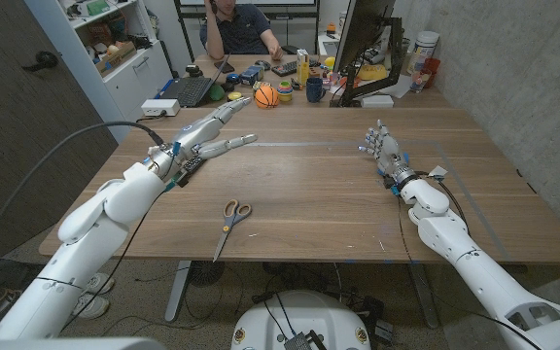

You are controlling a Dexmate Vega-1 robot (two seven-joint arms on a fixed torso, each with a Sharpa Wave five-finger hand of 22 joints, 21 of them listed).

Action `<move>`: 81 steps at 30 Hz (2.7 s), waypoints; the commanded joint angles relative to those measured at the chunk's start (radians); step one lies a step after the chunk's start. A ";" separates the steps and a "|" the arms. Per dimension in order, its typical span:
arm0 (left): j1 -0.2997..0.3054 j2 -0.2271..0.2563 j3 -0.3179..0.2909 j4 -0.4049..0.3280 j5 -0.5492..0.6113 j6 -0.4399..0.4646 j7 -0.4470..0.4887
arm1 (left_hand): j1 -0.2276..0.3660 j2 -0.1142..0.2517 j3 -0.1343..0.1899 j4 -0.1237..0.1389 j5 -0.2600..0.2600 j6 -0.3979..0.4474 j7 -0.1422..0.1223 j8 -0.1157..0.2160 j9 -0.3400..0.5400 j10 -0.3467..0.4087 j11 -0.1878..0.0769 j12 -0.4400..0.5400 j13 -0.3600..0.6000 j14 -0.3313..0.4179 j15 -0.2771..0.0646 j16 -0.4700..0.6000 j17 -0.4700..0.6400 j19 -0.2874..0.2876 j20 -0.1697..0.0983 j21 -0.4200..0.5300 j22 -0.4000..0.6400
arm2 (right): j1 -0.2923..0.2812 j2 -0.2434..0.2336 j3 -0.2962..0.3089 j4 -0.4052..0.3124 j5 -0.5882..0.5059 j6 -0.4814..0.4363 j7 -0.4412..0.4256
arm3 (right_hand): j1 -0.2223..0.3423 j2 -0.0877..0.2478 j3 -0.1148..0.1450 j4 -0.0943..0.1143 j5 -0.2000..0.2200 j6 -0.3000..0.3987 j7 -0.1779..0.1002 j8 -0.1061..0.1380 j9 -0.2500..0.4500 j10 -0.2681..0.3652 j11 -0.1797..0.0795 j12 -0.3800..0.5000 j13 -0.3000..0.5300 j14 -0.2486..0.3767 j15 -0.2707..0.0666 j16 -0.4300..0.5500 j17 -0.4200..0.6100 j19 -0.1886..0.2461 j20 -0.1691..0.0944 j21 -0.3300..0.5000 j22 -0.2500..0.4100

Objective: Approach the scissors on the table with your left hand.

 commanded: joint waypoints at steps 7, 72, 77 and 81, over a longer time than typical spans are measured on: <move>0.032 0.070 -0.015 -0.036 0.057 0.002 -0.093 | 0.046 0.016 -0.015 -0.014 0.007 -0.097 -0.010 0.002 0.003 -0.177 -0.006 -0.007 0.001 -0.144 0.009 -0.002 0.006 -0.038 0.014 0.002 0.000 | 0.012 0.011 -0.017 0.003 -0.016 -0.006 -0.006 | -0.014 0.013 -0.013 0.003 0.004 -0.002 0.051 0.005 0.002 0.003 0.002 0.004 0.005 -0.059 0.003 -0.003 0.004 -0.164 0.006 -0.008 0.003; -0.048 0.262 0.132 -0.103 -0.009 0.209 -0.496 | 0.333 0.119 0.058 -0.152 0.036 0.053 -0.009 0.049 0.012 0.181 0.011 0.044 -0.004 0.122 -0.009 0.048 -0.004 0.248 -0.014 0.013 -0.007 | -0.015 0.005 -0.017 -0.032 -0.010 0.007 -0.035 | -0.025 0.009 -0.048 0.008 0.006 -0.030 0.047 -0.001 0.002 -0.011 0.001 -0.001 0.005 -0.055 0.008 -0.011 0.004 -0.174 0.015 -0.028 0.004; -0.050 0.266 0.135 -0.108 -0.008 0.217 -0.504 | 0.343 0.123 0.063 -0.156 0.033 0.072 -0.009 0.054 0.013 0.174 0.010 0.035 -0.003 0.133 -0.013 0.048 -0.004 0.254 -0.016 0.012 -0.007 | -0.015 0.004 -0.018 -0.031 -0.008 0.009 -0.035 | -0.026 0.009 -0.050 0.008 0.006 -0.033 0.047 -0.002 0.002 -0.012 0.001 -0.001 0.005 -0.055 0.008 -0.012 0.004 -0.174 0.016 -0.029 0.004; -0.052 0.269 0.138 -0.110 -0.008 0.222 -0.510 | 0.358 0.130 0.071 -0.161 0.028 0.095 -0.009 0.060 0.015 0.171 0.010 0.028 -0.003 0.135 -0.012 0.044 -0.004 0.257 -0.018 0.011 -0.007 | -0.015 0.003 -0.018 -0.030 -0.007 0.010 -0.035 | -0.026 0.010 -0.052 0.009 0.006 -0.034 0.047 -0.001 0.002 -0.012 0.003 -0.001 0.006 -0.054 0.008 -0.012 0.005 -0.174 0.016 -0.030 0.004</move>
